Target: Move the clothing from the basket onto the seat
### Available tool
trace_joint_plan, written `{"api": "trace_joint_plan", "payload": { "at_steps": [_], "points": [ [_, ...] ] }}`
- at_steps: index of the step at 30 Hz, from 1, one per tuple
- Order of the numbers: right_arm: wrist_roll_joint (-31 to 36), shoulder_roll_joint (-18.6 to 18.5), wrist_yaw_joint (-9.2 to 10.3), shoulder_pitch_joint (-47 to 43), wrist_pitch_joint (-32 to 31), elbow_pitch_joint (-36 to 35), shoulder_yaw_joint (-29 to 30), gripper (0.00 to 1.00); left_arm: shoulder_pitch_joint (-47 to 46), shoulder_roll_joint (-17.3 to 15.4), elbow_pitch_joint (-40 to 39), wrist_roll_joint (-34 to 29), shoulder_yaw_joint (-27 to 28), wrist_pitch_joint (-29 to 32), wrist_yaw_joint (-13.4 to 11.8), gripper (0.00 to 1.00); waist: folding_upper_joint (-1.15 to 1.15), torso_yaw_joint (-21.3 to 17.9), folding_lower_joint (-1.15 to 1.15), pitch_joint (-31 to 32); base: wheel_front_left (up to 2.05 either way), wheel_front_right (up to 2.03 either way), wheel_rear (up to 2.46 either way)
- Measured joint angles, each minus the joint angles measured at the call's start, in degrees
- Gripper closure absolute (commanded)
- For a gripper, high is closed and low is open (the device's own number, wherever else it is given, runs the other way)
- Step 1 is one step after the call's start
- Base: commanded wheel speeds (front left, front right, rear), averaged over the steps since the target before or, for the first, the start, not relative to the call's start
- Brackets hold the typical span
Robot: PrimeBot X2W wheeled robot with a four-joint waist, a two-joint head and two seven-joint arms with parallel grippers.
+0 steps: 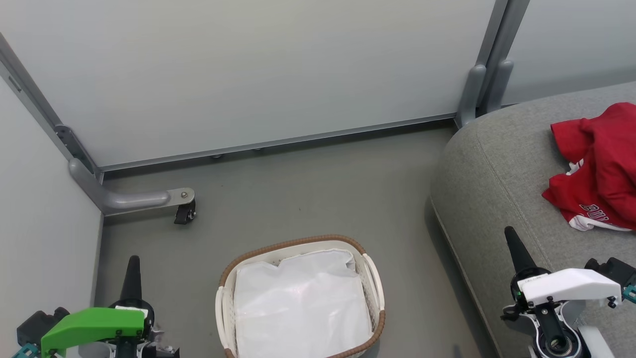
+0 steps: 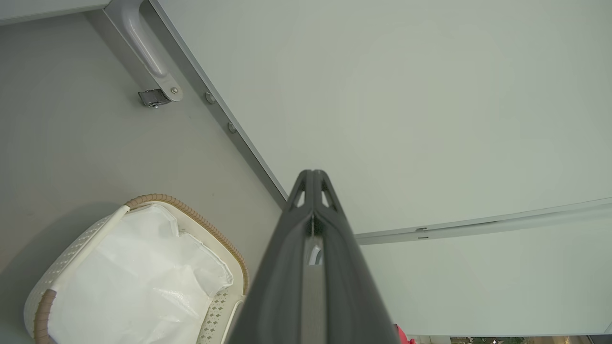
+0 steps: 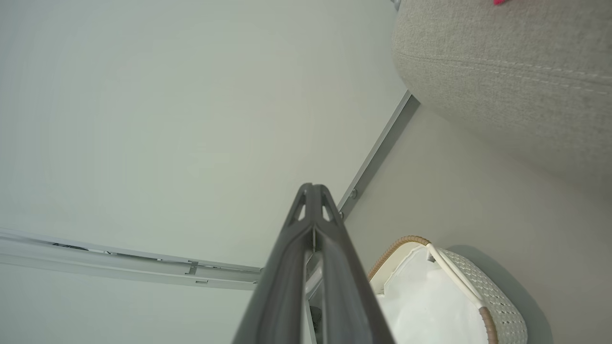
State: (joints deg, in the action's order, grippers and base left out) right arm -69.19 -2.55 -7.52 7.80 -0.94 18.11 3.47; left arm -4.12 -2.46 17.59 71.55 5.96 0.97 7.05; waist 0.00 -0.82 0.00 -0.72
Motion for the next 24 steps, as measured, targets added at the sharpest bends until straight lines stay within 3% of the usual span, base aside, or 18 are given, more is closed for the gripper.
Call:
{"api": "trace_joint_plan", "payload": {
  "at_steps": [24],
  "points": [
    [-12.4, -0.1, 0.02, -0.5, -2.9, -2.1, 1.6, 1.00, -0.7, -0.1, -1.9, 11.0, 0.3, 3.0, 0.1, 1.00, 0.00, 0.4, 0.00, 0.3, 0.00, 0.00, 0.00]
  ]
}}
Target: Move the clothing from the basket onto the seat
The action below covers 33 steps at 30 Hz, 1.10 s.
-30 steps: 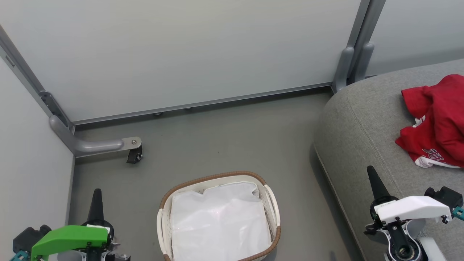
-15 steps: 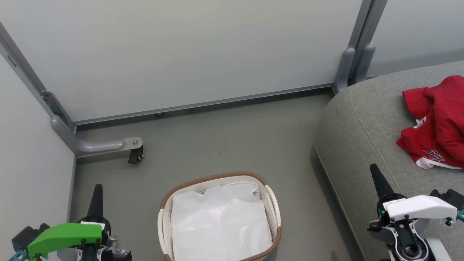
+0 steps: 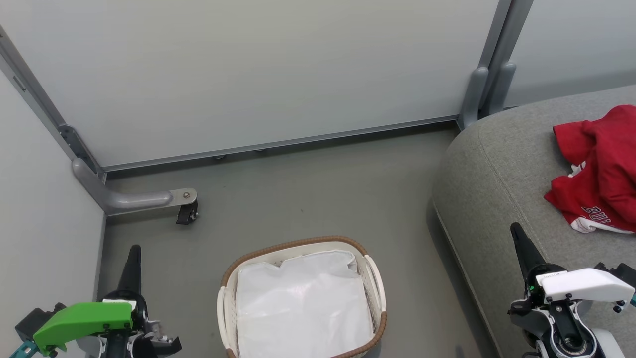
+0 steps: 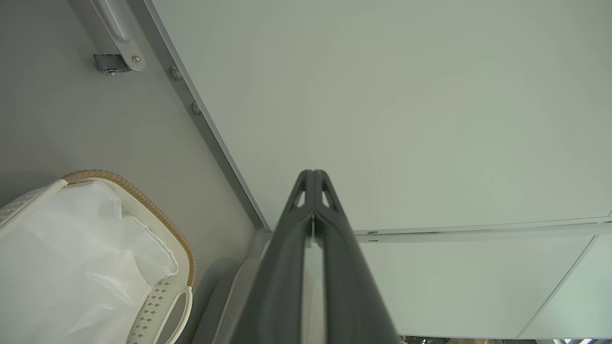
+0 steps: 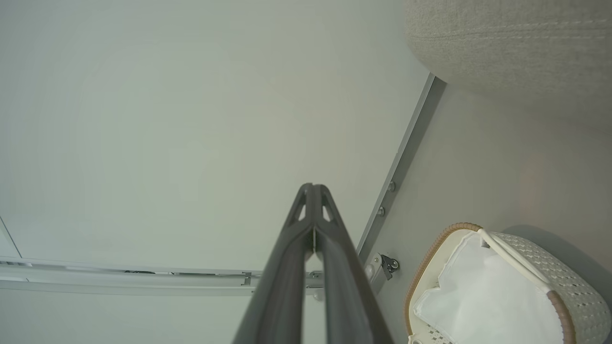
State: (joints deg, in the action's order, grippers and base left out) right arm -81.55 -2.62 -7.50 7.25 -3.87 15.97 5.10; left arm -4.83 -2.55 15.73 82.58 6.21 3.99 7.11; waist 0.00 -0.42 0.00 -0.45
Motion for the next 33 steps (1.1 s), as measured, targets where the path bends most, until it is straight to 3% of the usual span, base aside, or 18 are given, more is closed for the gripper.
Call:
{"api": "trace_joint_plan", "payload": {
  "at_steps": [24, 33],
  "points": [
    [-10.3, -0.1, 0.01, -0.7, -2.5, -1.8, 1.4, 1.00, -0.9, -0.1, -1.6, 9.2, 0.2, 2.5, 0.2, 1.00, 0.00, 0.4, 0.00, 0.3, 0.00, 0.00, 0.00],
    [-10.8, -0.1, 0.01, -0.8, -2.7, -1.9, 1.5, 1.00, -1.1, -0.1, -1.7, 9.7, 0.3, 2.5, 0.2, 1.00, 0.00, 0.4, 0.00, 0.3, 0.00, 0.00, 0.00]
  ]
}}
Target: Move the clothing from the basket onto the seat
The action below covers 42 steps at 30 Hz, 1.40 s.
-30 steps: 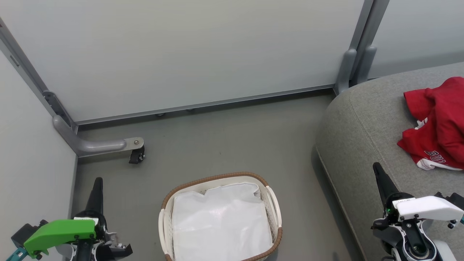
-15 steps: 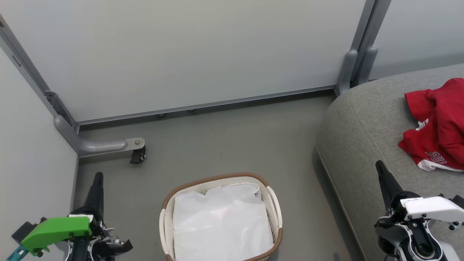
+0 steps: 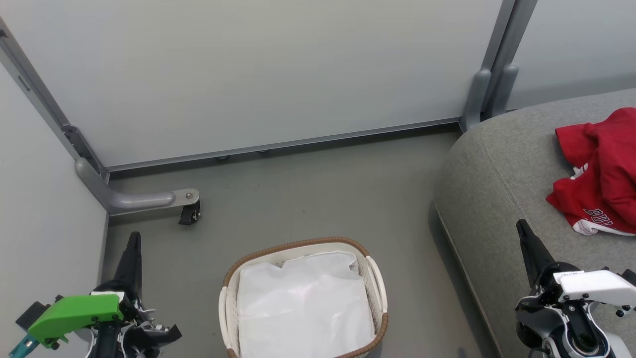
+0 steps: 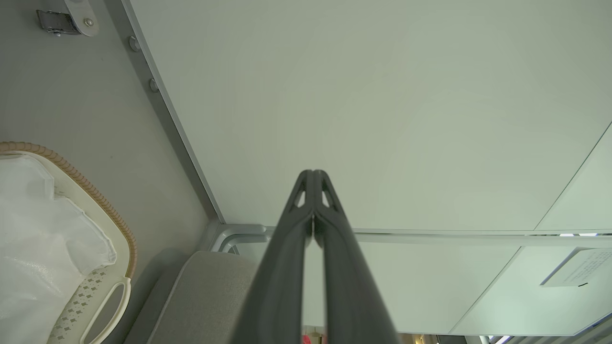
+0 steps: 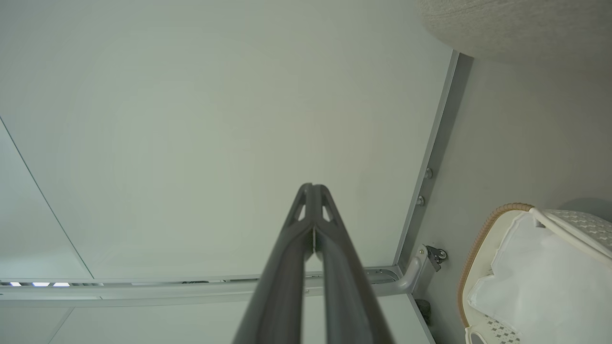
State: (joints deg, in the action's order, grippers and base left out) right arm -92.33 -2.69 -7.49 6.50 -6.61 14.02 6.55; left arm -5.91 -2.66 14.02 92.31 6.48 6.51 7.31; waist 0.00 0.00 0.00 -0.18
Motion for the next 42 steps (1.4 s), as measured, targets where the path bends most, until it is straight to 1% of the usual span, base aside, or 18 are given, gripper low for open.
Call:
{"api": "trace_joint_plan", "payload": {
  "at_steps": [42],
  "points": [
    [0.0, 0.0, 0.00, 0.0, 0.0, 0.0, 0.0, 1.00, 0.0, 0.0, 0.0, 0.0, 0.0, 0.0, 0.0, 1.00, 0.00, 0.0, 0.00, 0.0, 0.00, 0.00, 0.00]
  ]
}}
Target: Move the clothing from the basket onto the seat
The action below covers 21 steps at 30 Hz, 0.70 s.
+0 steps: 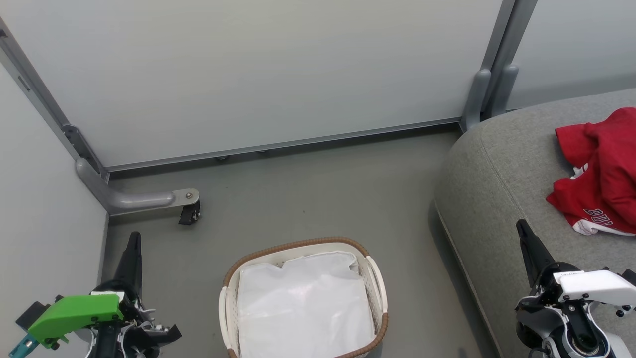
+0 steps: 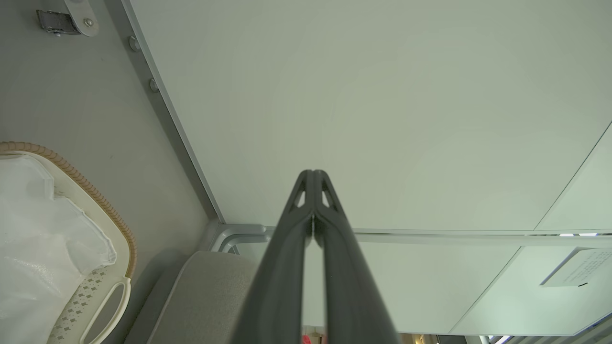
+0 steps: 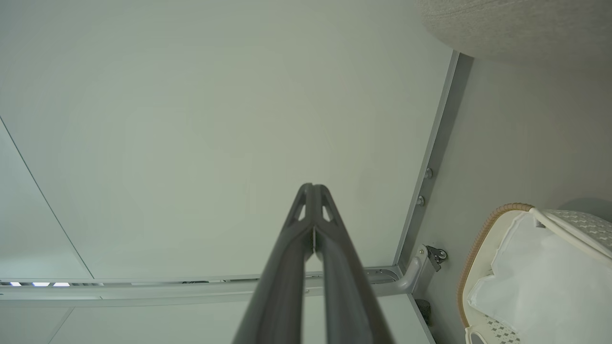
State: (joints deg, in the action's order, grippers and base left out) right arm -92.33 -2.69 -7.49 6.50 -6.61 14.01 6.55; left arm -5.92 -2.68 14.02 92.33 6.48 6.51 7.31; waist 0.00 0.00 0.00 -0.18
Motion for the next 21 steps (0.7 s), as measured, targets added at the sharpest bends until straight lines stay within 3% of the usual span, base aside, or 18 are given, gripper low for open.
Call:
{"api": "trace_joint_plan", "payload": {
  "at_steps": [21],
  "points": [
    [0.0, 0.0, 0.00, 0.0, 0.0, 0.0, 0.0, 1.00, 0.0, 0.0, 0.0, 0.0, 0.0, 0.0, 0.0, 1.00, 0.00, 0.0, 0.00, 0.0, 0.00, 0.00, 0.00]
  ]
}}
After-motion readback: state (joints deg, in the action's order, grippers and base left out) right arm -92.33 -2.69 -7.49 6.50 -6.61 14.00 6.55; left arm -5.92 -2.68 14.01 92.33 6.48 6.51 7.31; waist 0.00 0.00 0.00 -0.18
